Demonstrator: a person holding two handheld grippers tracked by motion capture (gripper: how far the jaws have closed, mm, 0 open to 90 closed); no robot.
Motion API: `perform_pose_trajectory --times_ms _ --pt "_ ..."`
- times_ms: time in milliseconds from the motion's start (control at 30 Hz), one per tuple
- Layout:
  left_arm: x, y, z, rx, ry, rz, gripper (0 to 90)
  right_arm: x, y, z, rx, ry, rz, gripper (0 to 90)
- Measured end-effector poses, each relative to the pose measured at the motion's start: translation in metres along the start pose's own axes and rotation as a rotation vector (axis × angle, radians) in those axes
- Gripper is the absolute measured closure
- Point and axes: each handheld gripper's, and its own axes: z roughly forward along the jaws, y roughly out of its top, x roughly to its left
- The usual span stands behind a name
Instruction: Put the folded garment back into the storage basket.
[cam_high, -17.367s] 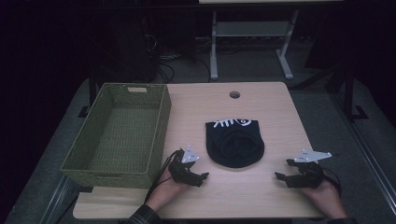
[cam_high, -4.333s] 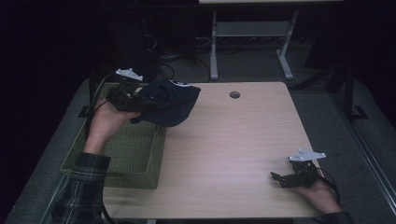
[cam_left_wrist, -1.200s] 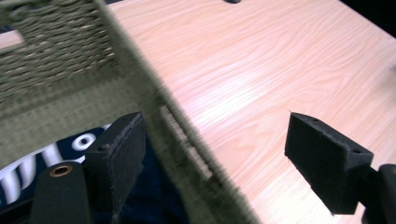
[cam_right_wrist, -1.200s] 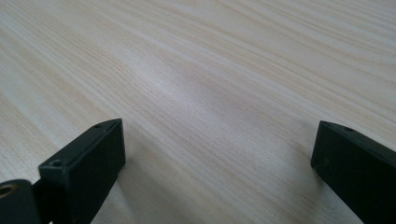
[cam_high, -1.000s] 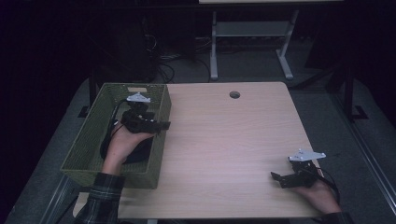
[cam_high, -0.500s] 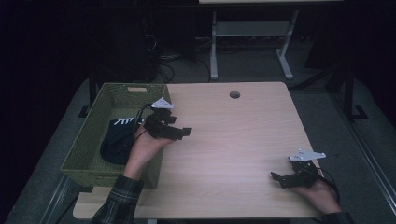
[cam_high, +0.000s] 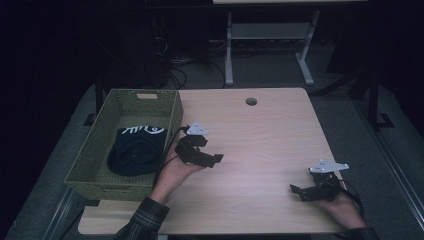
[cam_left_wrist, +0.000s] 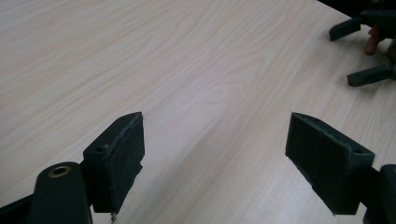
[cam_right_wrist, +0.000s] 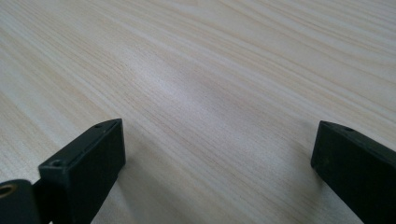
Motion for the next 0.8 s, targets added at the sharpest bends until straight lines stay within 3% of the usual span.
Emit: perform_pose_trajectory --times_ms 367,700,800 --pt "-0.016 -0.025 0.024 0.004 0.002 0.063 16.7 0.0 0.0 0.0 0.0 0.0 0.0 2.7" --pt "-0.021 -0.053 0.045 0.091 0.015 0.081 16.1 0.0 0.0 0.0 0.0 0.0 -0.001 2.7" --pt "-0.021 -0.06 0.049 0.107 0.013 0.065 15.9 0.0 0.0 0.0 0.001 0.001 0.0 2.7"
